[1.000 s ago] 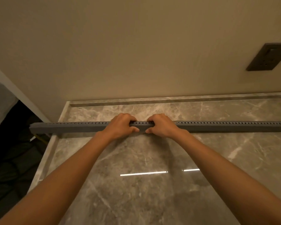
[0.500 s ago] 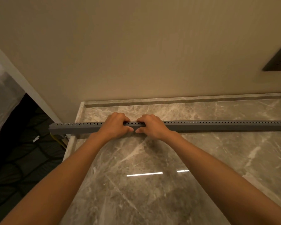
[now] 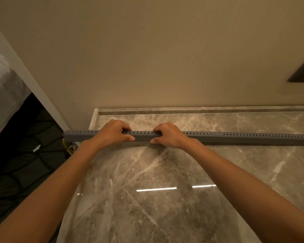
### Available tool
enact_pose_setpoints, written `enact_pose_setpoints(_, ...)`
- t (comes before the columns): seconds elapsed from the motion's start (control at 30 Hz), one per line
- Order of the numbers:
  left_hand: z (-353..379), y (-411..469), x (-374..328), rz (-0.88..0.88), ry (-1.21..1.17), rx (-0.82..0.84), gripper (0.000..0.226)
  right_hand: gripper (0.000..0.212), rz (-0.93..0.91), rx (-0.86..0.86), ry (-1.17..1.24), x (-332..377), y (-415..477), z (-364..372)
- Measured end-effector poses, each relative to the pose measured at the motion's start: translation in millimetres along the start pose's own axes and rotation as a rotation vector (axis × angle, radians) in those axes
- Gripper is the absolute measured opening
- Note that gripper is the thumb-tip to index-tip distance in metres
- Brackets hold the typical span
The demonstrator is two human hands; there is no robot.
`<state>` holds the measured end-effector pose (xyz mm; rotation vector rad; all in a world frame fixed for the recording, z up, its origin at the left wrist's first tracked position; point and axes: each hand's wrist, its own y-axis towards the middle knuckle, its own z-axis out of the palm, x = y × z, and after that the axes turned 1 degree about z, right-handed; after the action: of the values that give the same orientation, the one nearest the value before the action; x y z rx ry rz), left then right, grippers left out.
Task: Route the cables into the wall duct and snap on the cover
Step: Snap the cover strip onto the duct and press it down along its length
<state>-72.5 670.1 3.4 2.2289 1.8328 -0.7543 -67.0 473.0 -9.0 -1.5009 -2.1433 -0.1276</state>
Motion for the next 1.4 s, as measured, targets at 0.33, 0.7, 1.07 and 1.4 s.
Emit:
enact_pose_setpoints(0.33, -6.9, -15.0, 31.8, -0.001, 0.070, -0.101, 0.030, 0.022, -0.105, -0.004, -0.006, 51.7, 22.3, 25.2)
enact_pose_setpoints(0.7, -7.3, -17.6, 39.1, 0.041, -0.026, -0.115, 0.034, 0.028, -0.093, 0.024, -0.046, 55.5, 29.1, 20.5)
enact_pose_setpoints(1.07, -50.7, -45.8, 108.6, -0.190, -0.060, -0.177, 0.029, 0.029, -0.130, 0.042, 0.086, 104.9, 46.7, 41.4)
enact_pose_setpoints(1.4, -50.0, -42.9, 113.8, -0.156, -0.045, -0.219, 0.028, 0.051, -0.092, 0.001, 0.057, 109.9, 54.3, 44.4)
